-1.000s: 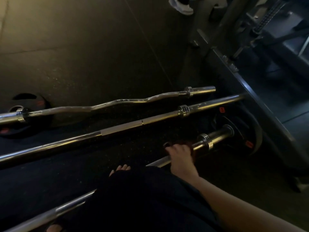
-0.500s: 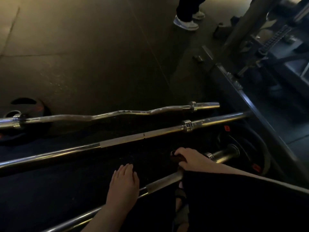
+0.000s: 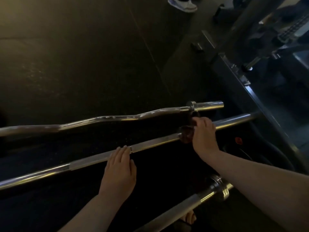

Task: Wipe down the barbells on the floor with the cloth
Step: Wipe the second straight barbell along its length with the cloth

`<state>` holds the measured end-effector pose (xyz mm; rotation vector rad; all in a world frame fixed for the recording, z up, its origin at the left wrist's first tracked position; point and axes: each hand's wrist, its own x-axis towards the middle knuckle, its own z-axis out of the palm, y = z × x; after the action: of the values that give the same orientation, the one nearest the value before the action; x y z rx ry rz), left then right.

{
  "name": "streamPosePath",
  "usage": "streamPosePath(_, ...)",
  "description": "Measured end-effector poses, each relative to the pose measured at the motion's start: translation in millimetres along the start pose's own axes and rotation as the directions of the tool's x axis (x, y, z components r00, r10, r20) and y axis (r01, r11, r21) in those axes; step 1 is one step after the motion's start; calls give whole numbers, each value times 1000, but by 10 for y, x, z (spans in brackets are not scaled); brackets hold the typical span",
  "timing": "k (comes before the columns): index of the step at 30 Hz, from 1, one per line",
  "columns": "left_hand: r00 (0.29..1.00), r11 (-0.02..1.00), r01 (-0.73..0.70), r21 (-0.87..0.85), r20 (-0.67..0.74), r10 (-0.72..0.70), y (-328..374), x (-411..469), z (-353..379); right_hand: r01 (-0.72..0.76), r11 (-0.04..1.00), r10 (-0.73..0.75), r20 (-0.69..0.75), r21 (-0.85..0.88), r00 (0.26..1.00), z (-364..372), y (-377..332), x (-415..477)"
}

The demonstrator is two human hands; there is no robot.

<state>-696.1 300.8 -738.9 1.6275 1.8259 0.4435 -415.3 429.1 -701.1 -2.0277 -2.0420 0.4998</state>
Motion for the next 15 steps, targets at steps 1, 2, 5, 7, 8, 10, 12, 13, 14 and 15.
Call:
streamPosePath(1,999,999,-37,7,7,37,21,83,36,-39,999,39,-21,0,999,50,84,79)
streamPosePath(2,997,997,-76,18,21,75,38,158,79,-21,999,22,27,-38,999,115,150,140)
streamPosePath(5,983,985,-168,32,85,165,128,379,221,51,993,-29,193,-109,981,331,422,281)
streamPosePath(7,970,978,-204,42,144,196,192,510,318,-34,990,51,124,-134,991,356,651,425)
streamPosePath(8,963,976,-213,50,177,201,217,568,368,-96,984,108,78,-147,991,343,741,494)
streamPosePath(10,955,972,-227,66,209,208,244,666,460,-191,971,197,29,-141,980,344,817,585)
streamPosePath(12,948,959,-257,123,227,225,237,758,538,-199,979,200,22,-43,979,394,710,598)
streamPosePath(13,945,953,-266,147,233,229,236,799,566,-152,988,152,41,-4,987,432,648,561)
streamPosePath(14,945,950,-269,160,236,228,236,835,590,-83,996,81,77,21,994,461,620,509)
streamPosePath(15,945,949,-268,168,238,225,250,871,595,-15,1000,13,124,15,992,461,639,470)
